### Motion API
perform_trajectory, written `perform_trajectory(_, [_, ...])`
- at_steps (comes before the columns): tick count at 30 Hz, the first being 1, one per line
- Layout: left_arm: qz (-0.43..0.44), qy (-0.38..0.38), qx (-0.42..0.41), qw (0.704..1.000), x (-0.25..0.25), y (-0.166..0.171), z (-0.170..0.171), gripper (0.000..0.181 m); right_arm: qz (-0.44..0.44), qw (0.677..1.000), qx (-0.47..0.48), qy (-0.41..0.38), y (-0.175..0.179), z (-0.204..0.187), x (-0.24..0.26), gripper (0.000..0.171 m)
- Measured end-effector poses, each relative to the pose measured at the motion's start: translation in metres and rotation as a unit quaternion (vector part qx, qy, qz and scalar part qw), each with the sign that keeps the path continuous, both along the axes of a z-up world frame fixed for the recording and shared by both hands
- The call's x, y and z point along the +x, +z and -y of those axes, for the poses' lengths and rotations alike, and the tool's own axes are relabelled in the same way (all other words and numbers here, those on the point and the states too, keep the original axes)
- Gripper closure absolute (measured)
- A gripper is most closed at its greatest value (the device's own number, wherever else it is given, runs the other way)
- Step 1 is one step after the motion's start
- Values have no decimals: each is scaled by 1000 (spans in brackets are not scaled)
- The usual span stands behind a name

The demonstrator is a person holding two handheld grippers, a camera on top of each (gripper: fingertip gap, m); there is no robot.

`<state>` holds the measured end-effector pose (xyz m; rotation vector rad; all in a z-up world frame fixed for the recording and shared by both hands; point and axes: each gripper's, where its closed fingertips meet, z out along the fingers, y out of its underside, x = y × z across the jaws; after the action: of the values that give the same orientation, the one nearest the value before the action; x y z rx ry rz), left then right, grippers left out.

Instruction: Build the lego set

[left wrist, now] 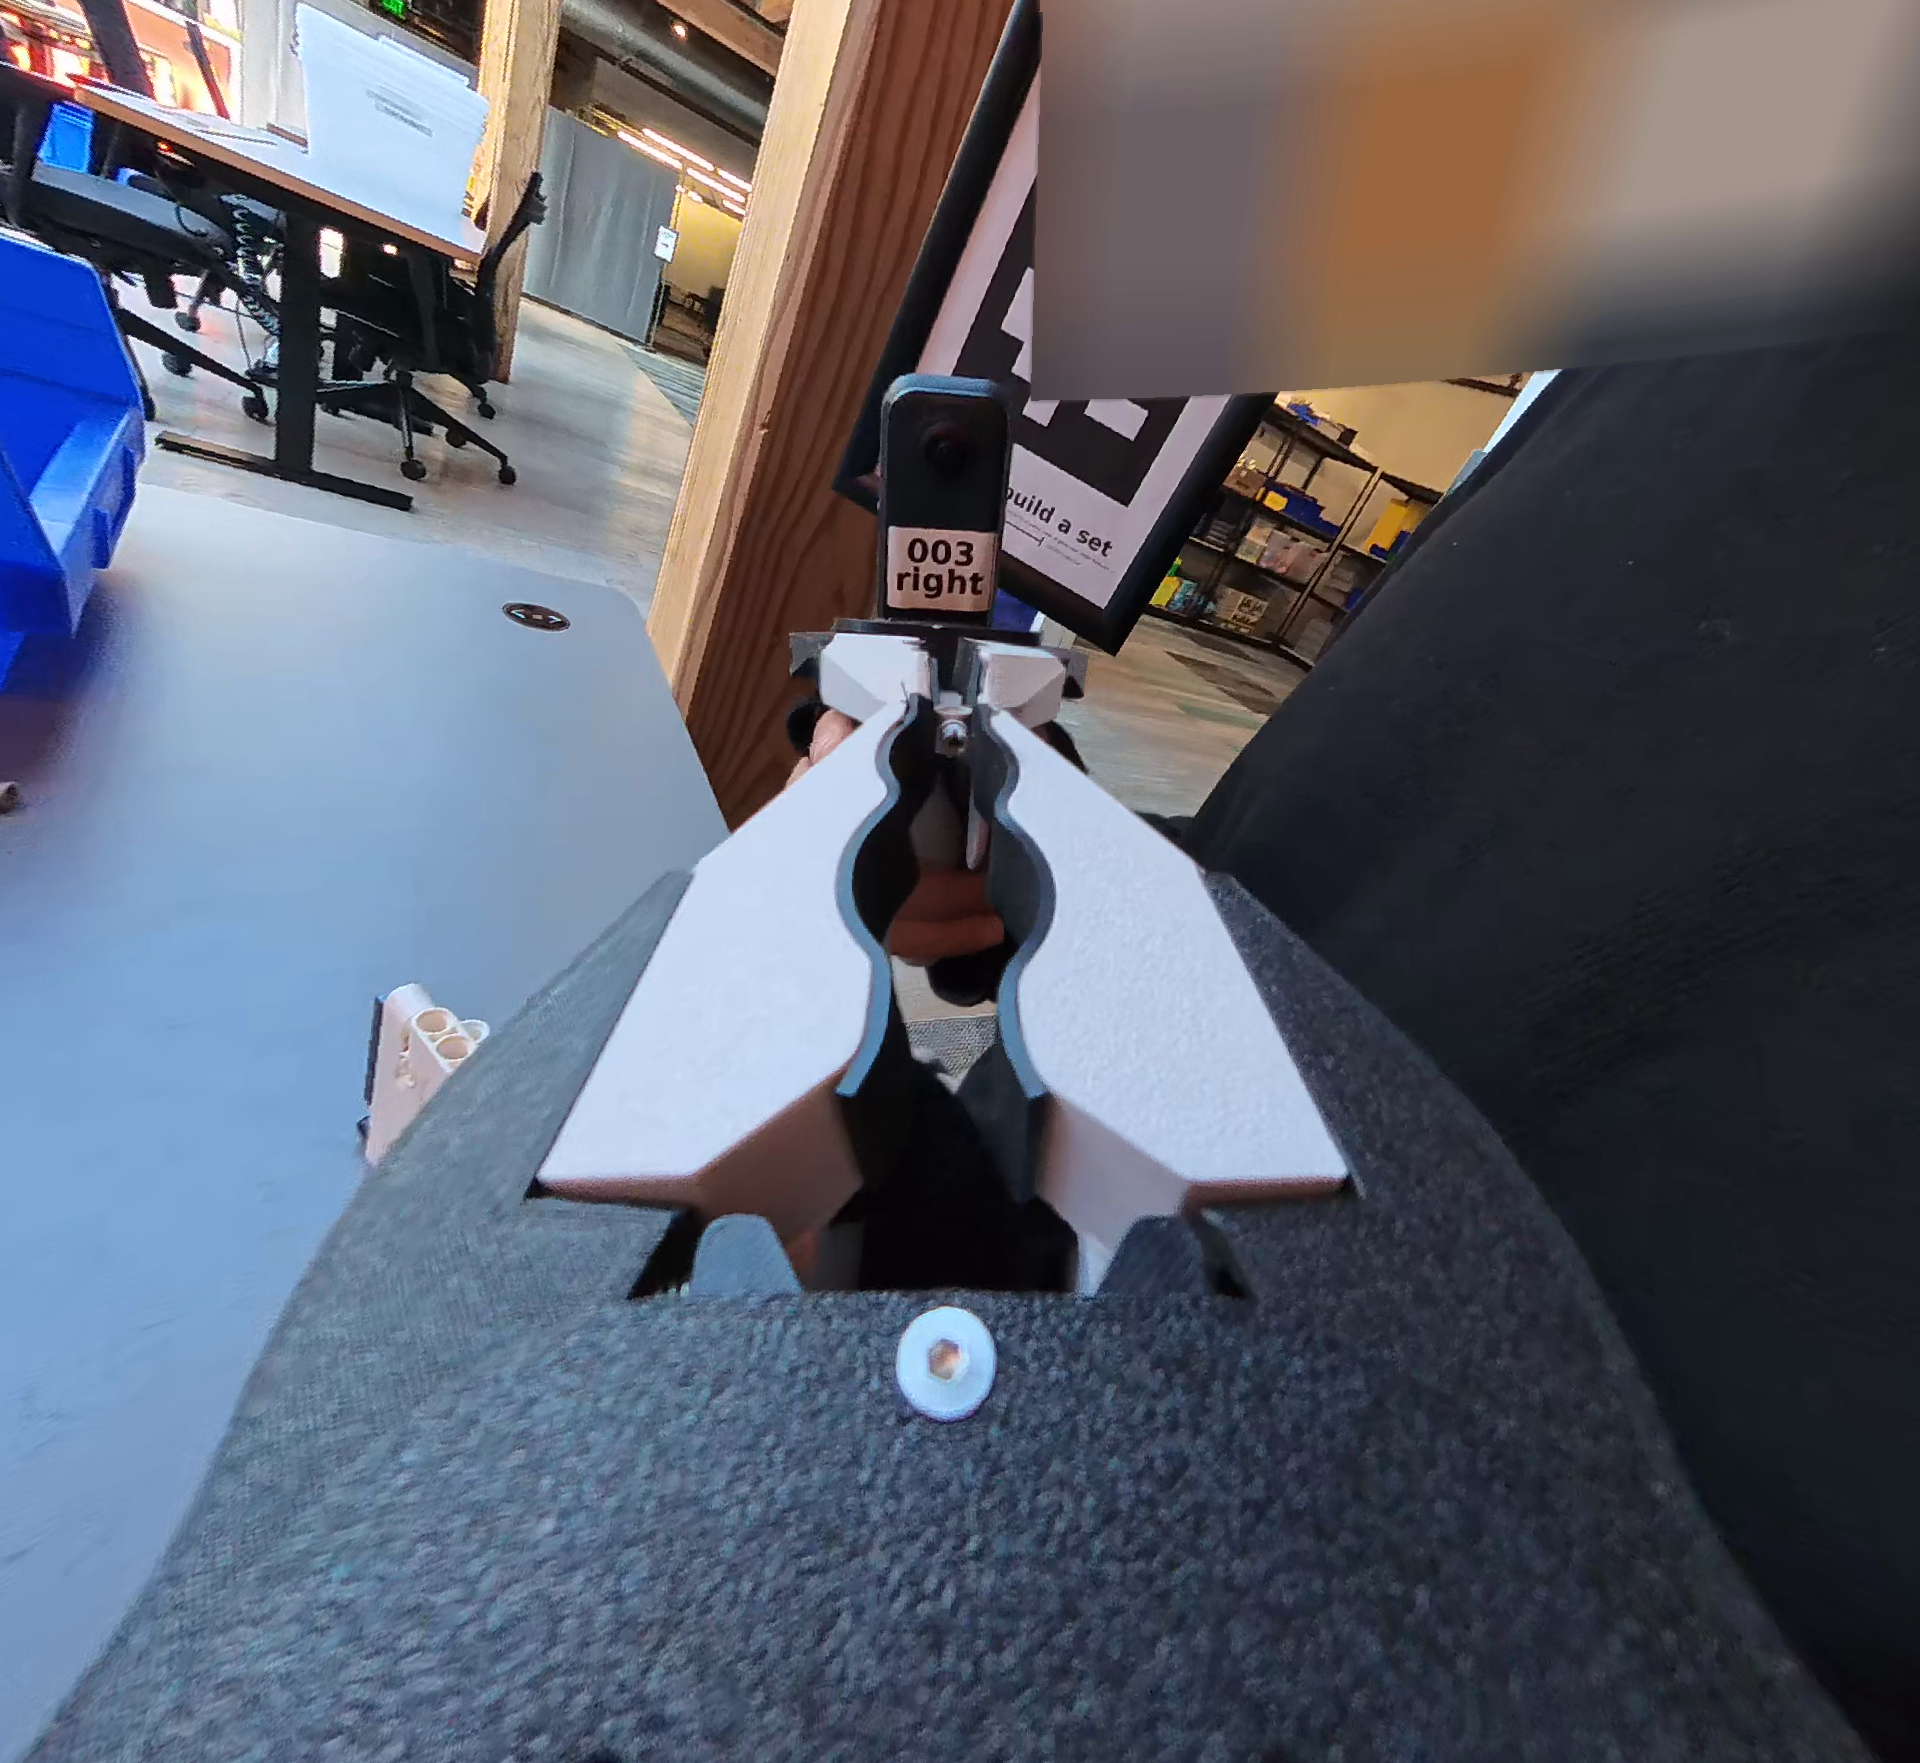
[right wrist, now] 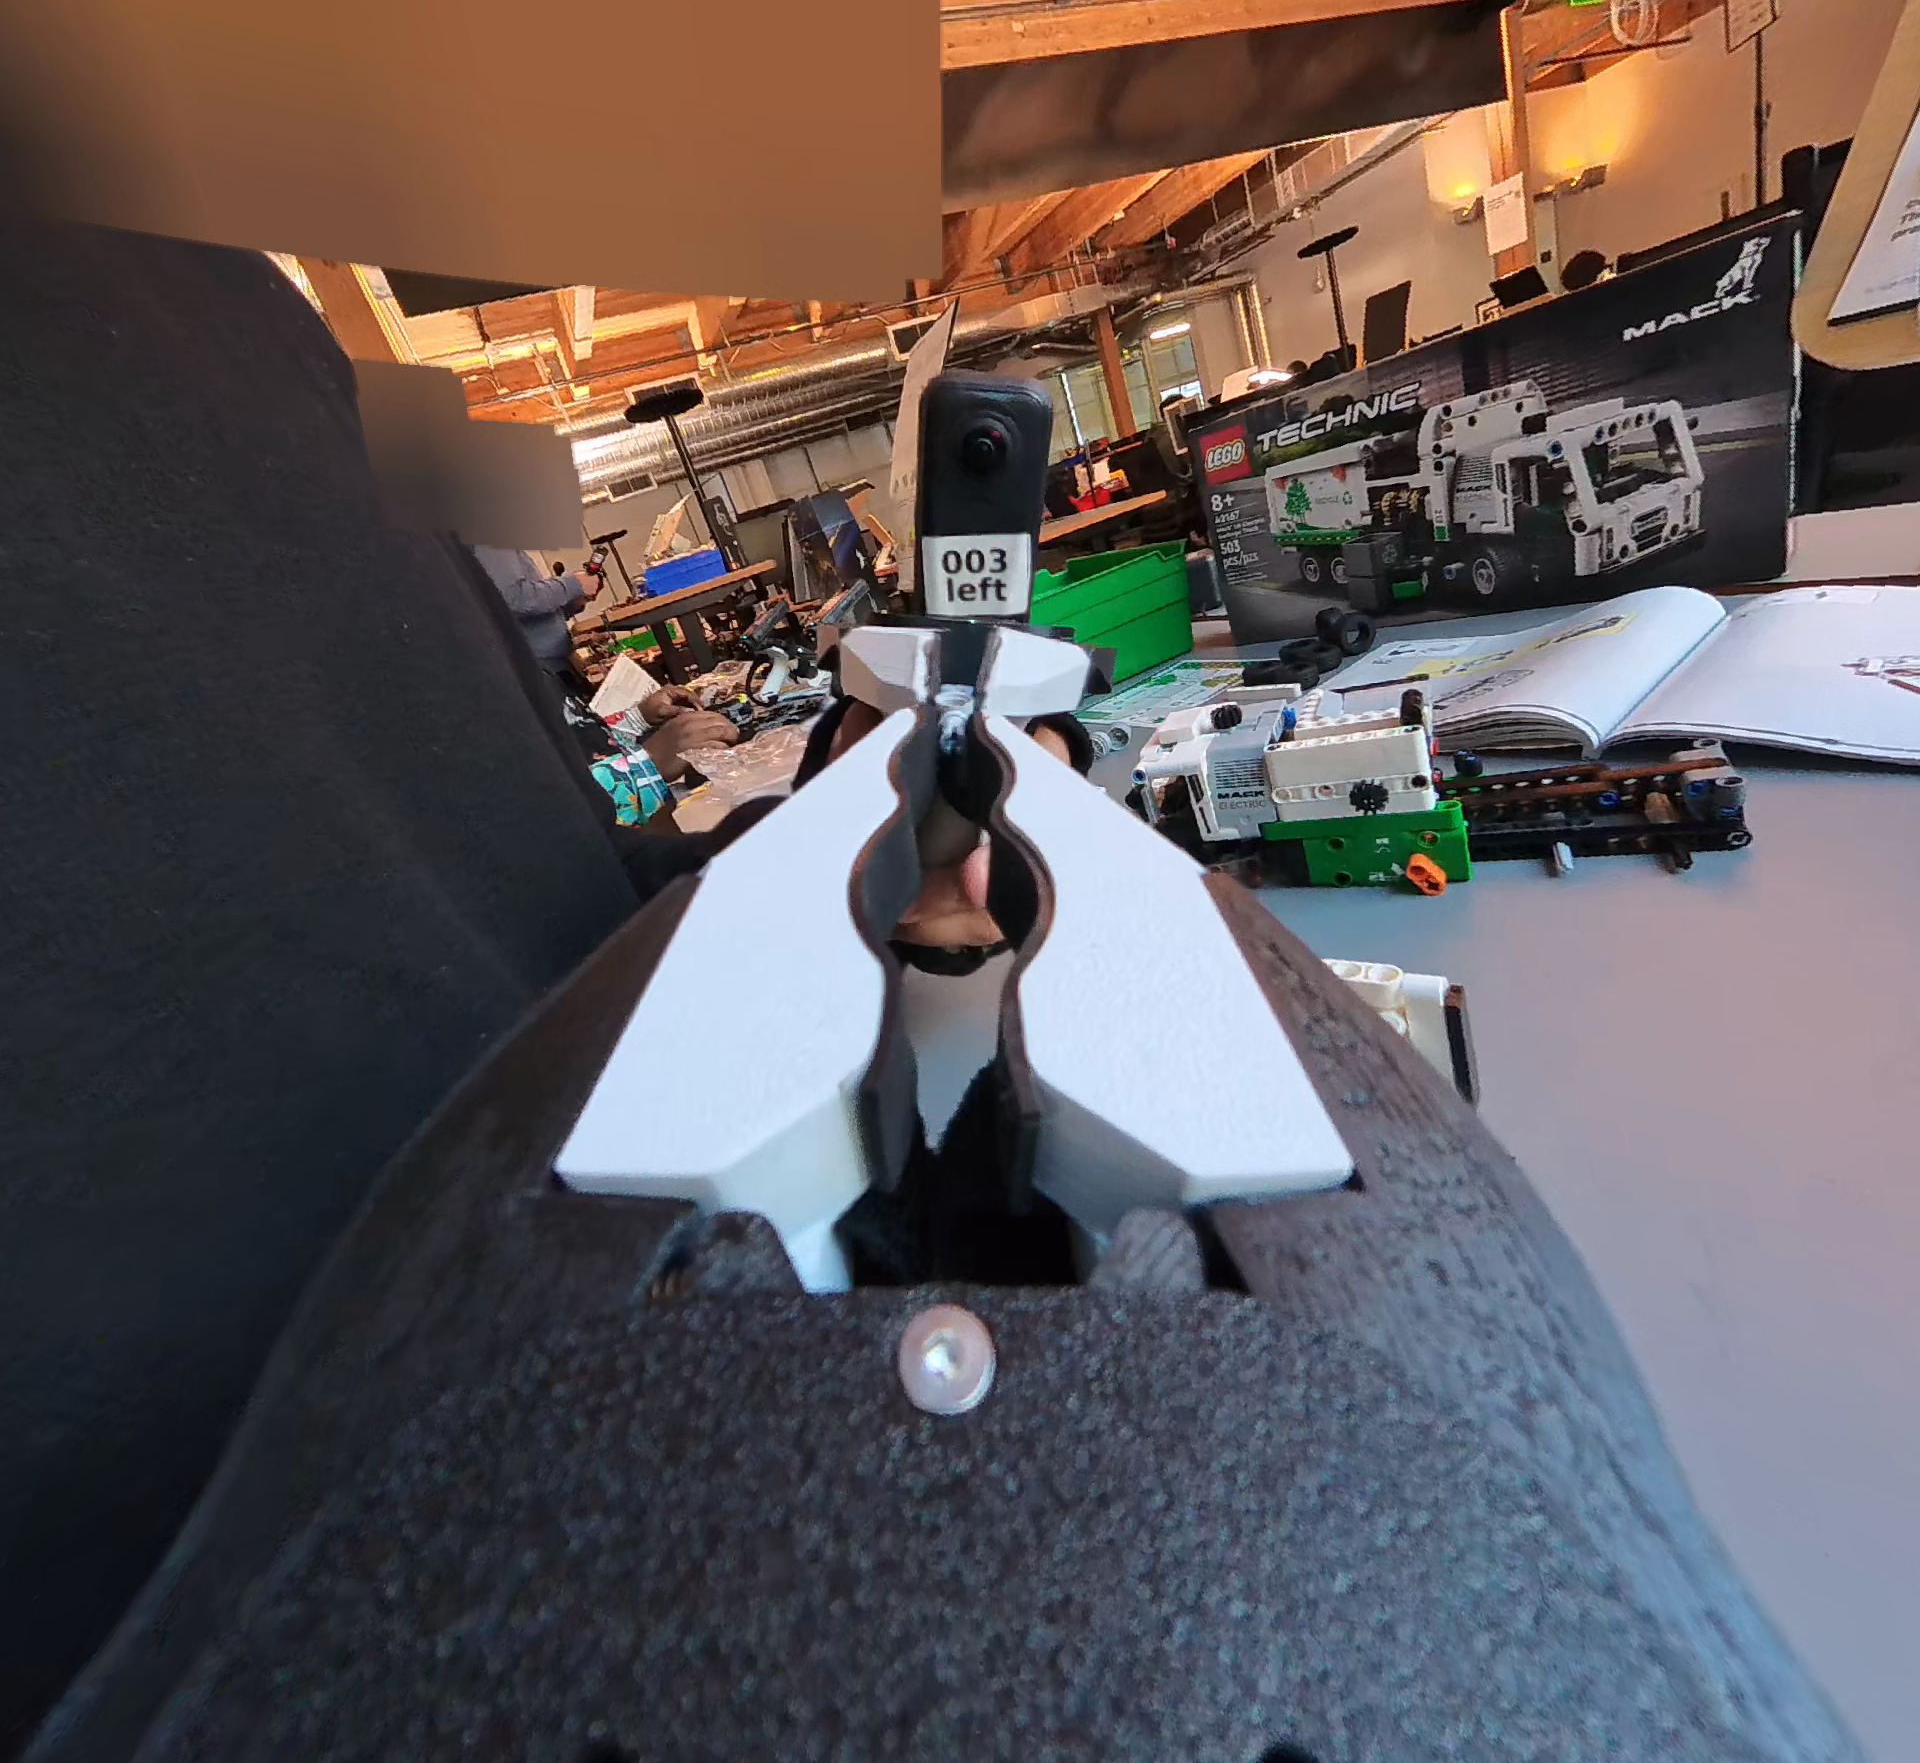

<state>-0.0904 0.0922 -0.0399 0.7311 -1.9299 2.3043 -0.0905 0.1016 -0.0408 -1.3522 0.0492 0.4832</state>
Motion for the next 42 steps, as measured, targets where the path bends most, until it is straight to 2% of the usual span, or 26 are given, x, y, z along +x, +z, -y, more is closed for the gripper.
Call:
perform_trajectory(4, [-6, 20, 41, 999, 5, -13, -2, 174, 27, 999, -36, -30, -12, 0, 4, 167])
perform_trajectory(7, [-1, 126, 115, 985, 26, -35, -25, 141, 97, 980, -112, -135, -43, 1, 25, 167])
perform_trajectory(9, [17, 206, 187, 960, 39, -53, -44, 118, 129, 960, -162, -189, -64, 2, 36, 167])
perform_trajectory(10, [21, 220, 220, 950, 41, -62, -47, 112, 129, 952, -180, -210, -72, 0, 40, 167])
perform_trajectory(12, [2, 204, 274, 940, 40, -84, -40, 108, 128, 942, -206, -234, -83, -6, 43, 167])
perform_trajectory(17, [-36, 191, 344, 918, 43, -119, -31, 118, 163, 923, -256, -237, -100, -22, 40, 167])
perform_trajectory(22, [-42, 180, 354, 917, 44, -123, -27, 132, 142, 926, -260, -235, -102, -26, 45, 167])
perform_trajectory(28, [-45, 177, 367, 912, 45, -127, -26, 137, 145, 924, -258, -240, -103, -28, 48, 167])
perform_trajectory(30, [-46, 191, 374, 906, 50, -129, -29, 149, 137, 924, -255, -249, -102, -27, 51, 167])
perform_trajectory(36, [-53, 219, 378, 898, 58, -129, -31, 151, 155, 915, -249, -278, -103, -28, 56, 167])
perform_trajectory(42, [-85, 225, 356, 903, 61, -129, -33, 153, 139, 916, -246, -284, -104, -31, 60, 167])
